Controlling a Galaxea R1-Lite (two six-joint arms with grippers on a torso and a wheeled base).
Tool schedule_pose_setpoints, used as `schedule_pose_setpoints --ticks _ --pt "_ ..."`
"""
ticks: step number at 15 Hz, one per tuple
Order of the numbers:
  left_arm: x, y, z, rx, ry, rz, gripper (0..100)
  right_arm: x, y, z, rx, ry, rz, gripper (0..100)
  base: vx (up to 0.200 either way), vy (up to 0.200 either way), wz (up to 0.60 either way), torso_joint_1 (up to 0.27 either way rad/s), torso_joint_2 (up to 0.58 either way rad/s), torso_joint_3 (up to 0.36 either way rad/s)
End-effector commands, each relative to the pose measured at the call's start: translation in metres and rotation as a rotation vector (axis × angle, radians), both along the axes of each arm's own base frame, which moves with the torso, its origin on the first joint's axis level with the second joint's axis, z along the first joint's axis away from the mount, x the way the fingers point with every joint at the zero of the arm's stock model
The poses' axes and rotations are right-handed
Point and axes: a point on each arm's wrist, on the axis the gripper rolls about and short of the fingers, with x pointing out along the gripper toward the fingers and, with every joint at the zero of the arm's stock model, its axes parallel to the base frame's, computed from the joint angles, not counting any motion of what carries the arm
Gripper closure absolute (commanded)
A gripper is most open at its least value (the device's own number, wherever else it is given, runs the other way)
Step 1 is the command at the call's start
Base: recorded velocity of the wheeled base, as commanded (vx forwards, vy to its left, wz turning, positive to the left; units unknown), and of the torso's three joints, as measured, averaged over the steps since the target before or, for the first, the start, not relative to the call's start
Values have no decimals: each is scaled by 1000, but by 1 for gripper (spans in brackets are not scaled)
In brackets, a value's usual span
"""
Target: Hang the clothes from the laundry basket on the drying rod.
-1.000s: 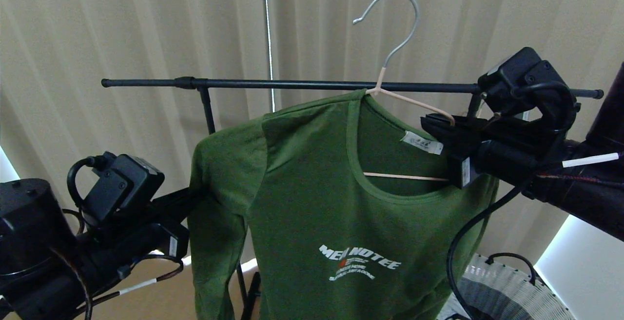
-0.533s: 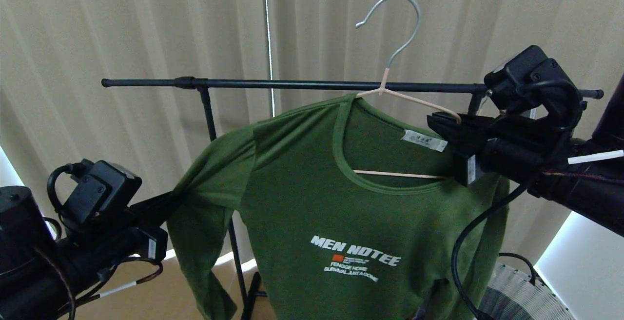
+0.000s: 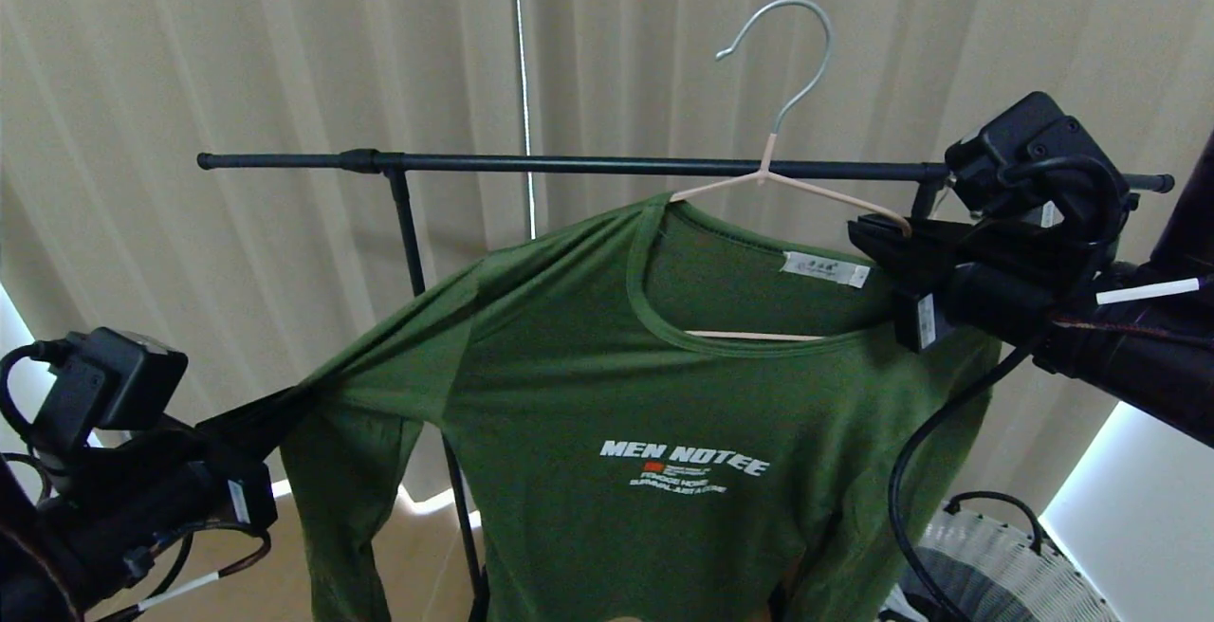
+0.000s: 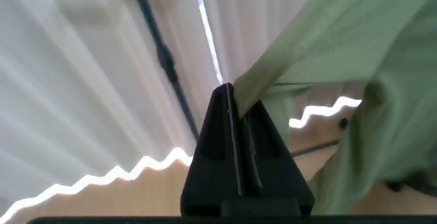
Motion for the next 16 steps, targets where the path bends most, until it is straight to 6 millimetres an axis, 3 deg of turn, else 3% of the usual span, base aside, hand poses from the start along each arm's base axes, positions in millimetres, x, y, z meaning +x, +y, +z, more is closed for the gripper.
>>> schedule_pose_setpoints --ticks 1,6,12,16 --pt "-10 0 8 -13 -49 -32 0 1 -1 -2 -5 5 -6 100 0 0 0 0 0 0" --pt "-16 0 9 -10 -66 -37 0 5 -9 -3 -13 10 -46 100 0 0 0 0 0 0" --pt "-18 6 11 -13 -90 -6 0 -5 -33 -13 -131 172 -260 100 0 0 0 0 0 0" --pt "-17 9 15 -16 -122 14 0 -1 -44 -17 -148 209 -374 100 0 0 0 0 0 0"
